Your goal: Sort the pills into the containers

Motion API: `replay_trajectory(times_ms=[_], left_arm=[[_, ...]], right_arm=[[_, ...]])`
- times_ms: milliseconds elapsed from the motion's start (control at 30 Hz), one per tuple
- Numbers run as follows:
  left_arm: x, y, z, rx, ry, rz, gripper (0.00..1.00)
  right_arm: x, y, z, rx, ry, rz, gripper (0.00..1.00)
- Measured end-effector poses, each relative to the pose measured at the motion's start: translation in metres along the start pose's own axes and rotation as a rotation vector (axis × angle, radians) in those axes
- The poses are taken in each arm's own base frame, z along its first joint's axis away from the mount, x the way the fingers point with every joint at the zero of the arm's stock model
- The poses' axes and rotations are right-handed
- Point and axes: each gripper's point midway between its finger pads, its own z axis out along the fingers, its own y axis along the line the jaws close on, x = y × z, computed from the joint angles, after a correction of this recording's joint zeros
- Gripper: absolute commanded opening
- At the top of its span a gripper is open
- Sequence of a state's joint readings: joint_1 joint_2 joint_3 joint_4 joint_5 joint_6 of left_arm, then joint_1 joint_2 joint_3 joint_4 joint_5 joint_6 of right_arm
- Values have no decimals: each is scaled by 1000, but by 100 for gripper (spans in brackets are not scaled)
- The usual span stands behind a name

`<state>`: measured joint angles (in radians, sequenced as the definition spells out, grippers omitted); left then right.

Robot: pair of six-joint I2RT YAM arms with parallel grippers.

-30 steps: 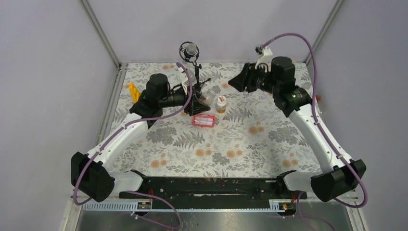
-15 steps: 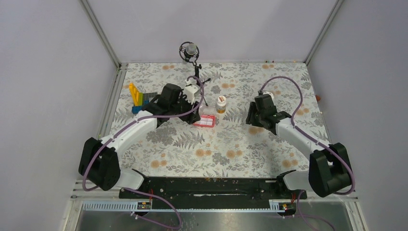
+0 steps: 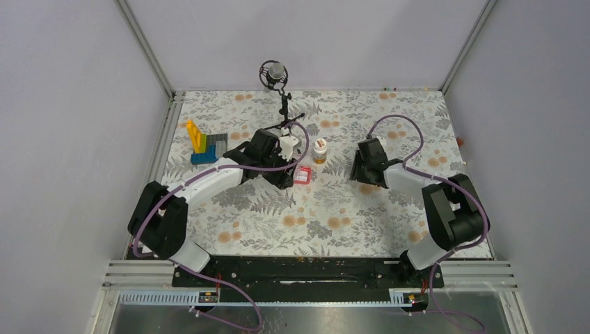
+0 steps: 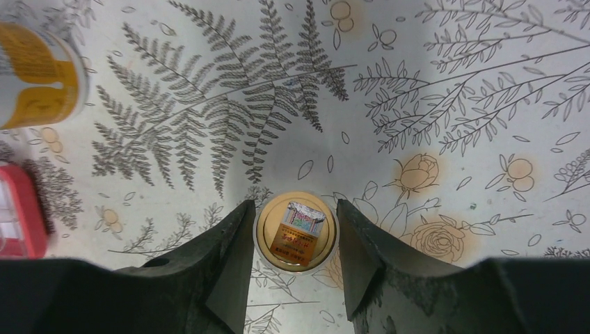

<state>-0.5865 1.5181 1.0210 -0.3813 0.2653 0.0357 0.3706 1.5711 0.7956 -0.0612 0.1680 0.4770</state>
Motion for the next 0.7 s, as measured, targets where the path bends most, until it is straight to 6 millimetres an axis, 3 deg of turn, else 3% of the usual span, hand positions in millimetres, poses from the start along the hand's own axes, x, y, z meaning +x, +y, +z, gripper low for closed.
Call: replay_trajectory(times_ms=[100,333,700], left_arm=[[6,1,6,-2,24,-5,0],[30,5,20,-11,125,-27,0],[28,9,27,-18,175,-24,0]], right_arm=[[9,-2,7,15,28,-4,50],[4,3,10,23,26,-3,69],[-11,13,0,18,39,-2,78]])
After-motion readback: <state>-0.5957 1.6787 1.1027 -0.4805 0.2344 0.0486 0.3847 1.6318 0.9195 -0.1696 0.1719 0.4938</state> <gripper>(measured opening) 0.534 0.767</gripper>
